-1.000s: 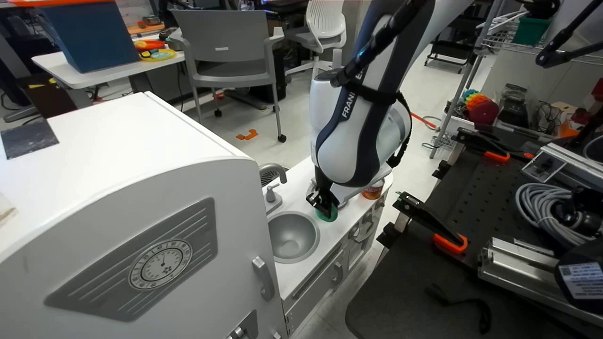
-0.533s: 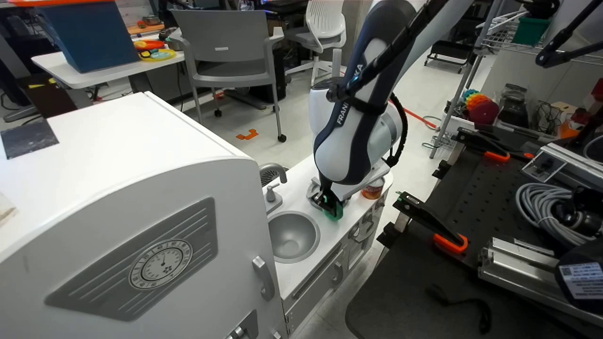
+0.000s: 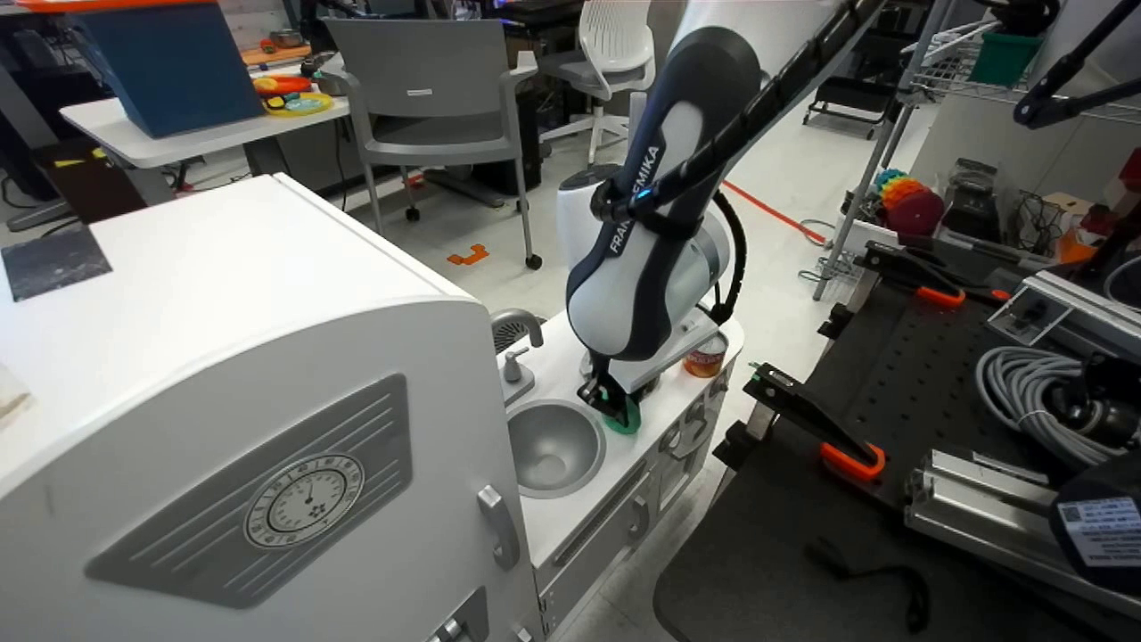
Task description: Pick up the green toy from the small sink and put it on the countertop.
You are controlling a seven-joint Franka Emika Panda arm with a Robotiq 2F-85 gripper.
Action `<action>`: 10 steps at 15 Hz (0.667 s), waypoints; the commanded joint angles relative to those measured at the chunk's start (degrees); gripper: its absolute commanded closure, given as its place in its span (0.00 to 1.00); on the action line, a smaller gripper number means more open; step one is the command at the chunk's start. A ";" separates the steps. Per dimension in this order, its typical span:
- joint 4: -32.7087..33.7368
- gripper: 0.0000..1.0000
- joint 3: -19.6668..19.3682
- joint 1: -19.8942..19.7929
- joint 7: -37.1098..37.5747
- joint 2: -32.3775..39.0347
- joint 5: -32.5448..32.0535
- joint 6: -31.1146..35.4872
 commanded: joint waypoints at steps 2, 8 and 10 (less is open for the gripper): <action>3.37 0.48 0.10 0.09 0.73 2.48 -0.72 -2.72; -1.90 0.04 1.52 0.42 5.60 -4.51 1.76 -13.13; -3.61 0.00 1.88 0.18 7.48 -7.17 2.01 -17.34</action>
